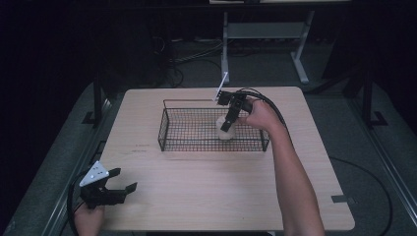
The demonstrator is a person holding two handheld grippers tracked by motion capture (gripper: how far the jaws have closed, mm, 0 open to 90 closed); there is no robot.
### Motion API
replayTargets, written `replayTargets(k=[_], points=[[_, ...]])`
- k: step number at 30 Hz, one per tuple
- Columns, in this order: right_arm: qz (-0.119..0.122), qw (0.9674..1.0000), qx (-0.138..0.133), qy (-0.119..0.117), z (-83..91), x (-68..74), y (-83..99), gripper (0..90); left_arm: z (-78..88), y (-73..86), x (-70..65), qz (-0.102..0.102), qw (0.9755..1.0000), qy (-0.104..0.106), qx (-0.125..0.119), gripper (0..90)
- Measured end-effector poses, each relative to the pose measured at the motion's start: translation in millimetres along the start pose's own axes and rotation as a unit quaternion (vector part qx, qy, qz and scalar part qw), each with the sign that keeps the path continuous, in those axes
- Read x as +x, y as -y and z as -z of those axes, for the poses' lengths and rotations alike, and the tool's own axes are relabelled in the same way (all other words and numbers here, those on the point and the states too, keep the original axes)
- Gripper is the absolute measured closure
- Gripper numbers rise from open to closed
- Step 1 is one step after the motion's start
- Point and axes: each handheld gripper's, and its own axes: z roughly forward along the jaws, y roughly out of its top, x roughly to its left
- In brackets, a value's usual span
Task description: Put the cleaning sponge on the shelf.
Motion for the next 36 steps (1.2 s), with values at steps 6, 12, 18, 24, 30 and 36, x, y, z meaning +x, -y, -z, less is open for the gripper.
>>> replayTargets(k=[6, 12, 18, 24, 30, 36], points=[[-0.009, 0.9999, 0.007, -0.007, -12.0, -3.9, 5.6, 29.2, -0.8, -0.6, -0.5, -0.002, 1.0000, 0.002, 0.001, 13.7], [-0.020, 0.9996, 0.006, -0.016, -23.4, -7.6, 10.3, 29.1, -1.3, -0.5, -1.0, 0.000, 1.0000, 0.002, 0.001, 13.7], [-0.026, 0.9994, 0.012, -0.019, -31.4, -10.0, 10.6, 29.1, -1.3, -0.8, -1.1, -0.003, 1.0000, 0.002, 0.002, 13.7], [-0.033, 0.9992, 0.009, -0.022, -31.3, -11.0, 10.9, 28.8, -0.4, -0.5, -0.7, -0.002, 1.0000, 0.002, 0.000, 13.7], [-0.033, 0.9991, 0.011, -0.026, -30.2, -9.0, 10.1, 25.1, -0.4, -0.5, -1.1, -0.002, 1.0000, 0.002, 0.000, 13.7], [-0.034, 0.9991, 0.004, -0.023, -23.8, -7.5, 9.6, 21.6, -0.4, -0.1, -1.3, -0.001, 1.0000, 0.001, 0.001, 13.7]])
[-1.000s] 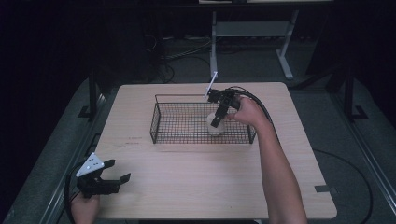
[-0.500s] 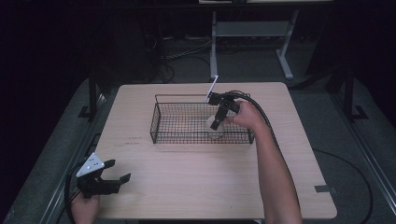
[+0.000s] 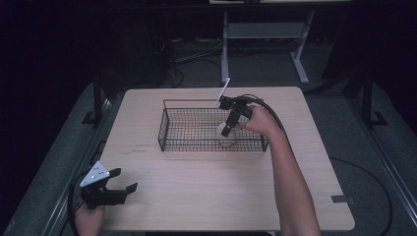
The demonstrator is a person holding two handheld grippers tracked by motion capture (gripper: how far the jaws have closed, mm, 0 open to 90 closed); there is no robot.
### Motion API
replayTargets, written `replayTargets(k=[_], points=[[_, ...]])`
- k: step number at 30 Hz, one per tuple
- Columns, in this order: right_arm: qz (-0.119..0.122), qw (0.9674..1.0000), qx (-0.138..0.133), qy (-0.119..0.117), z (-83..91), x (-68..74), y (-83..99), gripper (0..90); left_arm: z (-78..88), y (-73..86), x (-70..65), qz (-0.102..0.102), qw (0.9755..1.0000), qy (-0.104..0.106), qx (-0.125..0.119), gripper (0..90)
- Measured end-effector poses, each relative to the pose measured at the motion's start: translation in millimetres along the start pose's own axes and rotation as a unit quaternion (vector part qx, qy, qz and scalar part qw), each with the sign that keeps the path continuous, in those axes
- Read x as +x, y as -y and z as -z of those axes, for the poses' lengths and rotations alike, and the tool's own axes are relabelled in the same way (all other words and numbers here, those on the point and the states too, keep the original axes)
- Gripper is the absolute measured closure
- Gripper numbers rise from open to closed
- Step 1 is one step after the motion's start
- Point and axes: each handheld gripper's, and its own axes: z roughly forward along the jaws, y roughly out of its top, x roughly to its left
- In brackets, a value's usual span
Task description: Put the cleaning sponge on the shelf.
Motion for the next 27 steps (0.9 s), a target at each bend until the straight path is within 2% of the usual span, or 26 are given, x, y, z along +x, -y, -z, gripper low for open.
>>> replayTargets(k=[18, 27], points=[[0.007, 0.9997, -0.024, 0.007, 26.5, 9.7, 9.0, 21.4, -1.7, -0.2, -0.6, -0.001, 1.0000, 0.000, 0.004, 13.7], [0.012, 0.9993, -0.034, 0.003, 33.0, 16.4, 14.3, 21.6, -4.5, -2.0, -2.4, -0.002, 1.0000, 0.002, 0.005, 13.7]])
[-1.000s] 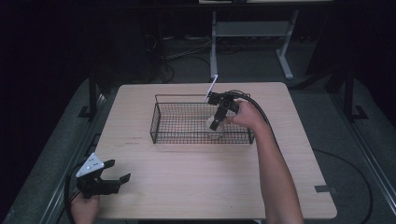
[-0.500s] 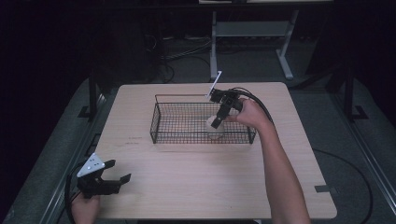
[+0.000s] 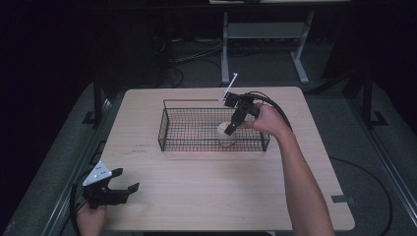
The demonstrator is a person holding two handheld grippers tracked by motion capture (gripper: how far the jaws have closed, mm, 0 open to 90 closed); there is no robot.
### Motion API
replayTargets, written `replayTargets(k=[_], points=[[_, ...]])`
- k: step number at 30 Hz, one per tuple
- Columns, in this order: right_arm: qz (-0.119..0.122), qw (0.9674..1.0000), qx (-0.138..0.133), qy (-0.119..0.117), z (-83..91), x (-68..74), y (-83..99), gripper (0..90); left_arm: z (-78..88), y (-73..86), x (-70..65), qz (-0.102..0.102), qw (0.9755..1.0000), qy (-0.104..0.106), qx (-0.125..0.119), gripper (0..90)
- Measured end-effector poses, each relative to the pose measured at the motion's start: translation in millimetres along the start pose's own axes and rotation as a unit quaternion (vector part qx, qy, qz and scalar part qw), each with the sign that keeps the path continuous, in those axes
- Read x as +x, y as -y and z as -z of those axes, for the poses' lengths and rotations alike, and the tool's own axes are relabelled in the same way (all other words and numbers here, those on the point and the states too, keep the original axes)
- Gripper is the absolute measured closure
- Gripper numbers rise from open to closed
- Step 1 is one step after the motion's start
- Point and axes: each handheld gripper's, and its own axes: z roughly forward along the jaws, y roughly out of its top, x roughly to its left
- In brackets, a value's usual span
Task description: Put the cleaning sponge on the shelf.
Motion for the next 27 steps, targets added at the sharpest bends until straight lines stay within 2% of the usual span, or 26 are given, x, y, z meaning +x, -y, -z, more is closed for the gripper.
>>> replayTargets(k=[8, 11, 16, 27], points=[[-0.003, 1.0000, -0.008, -0.001, 5.9, 1.5, 10.9, 21.6, -2.0, -0.7, -0.7, -0.001, 1.0000, 0.002, 0.001, 13.7], [-0.004, 1.0000, 0.000, -0.001, 6.9, 2.4, 15.0, 21.8, -1.7, -0.4, -0.6, 0.000, 1.0000, 0.002, 0.002, 13.7], [-0.005, 0.9999, -0.012, -0.003, 9.6, 4.8, 22.1, 23.0, -1.4, 0.2, -1.4, -0.001, 1.0000, 0.001, 0.001, 13.7], [-0.011, 0.9998, -0.017, -0.007, 13.7, 12.3, 39.9, 22.9, -3.6, -2.1, -3.4, -0.006, 1.0000, 0.006, 0.002, 13.7]])
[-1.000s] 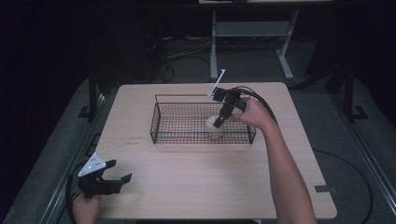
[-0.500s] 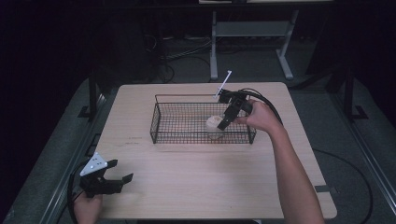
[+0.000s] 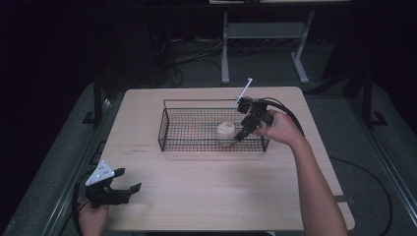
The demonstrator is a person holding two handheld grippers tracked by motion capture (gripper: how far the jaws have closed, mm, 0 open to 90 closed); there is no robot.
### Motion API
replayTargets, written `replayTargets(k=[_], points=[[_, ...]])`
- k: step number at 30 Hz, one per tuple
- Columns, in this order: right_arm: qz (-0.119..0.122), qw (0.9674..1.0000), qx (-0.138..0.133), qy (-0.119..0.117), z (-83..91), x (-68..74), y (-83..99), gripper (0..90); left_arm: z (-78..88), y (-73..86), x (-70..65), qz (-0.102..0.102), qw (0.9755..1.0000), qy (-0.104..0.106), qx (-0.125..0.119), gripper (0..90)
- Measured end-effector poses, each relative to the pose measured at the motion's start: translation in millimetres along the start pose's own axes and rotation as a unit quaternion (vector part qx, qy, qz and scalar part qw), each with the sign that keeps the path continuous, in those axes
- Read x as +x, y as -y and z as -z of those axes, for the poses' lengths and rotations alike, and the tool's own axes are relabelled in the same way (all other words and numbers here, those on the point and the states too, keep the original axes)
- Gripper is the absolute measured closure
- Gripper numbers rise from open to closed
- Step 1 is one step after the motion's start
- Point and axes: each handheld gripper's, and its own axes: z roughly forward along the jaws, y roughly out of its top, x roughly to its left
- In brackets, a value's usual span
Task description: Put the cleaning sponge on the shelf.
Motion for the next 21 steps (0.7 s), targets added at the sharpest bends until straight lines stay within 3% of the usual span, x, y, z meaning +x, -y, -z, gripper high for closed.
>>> replayTargets(k=[21], points=[[-0.001, 1.0000, 0.004, -0.002, 0.8, 10.8, 23.0, 21.8, 0.2, 0.4, -0.3, 0.000, 1.0000, -0.001, 0.001, 13.7]])
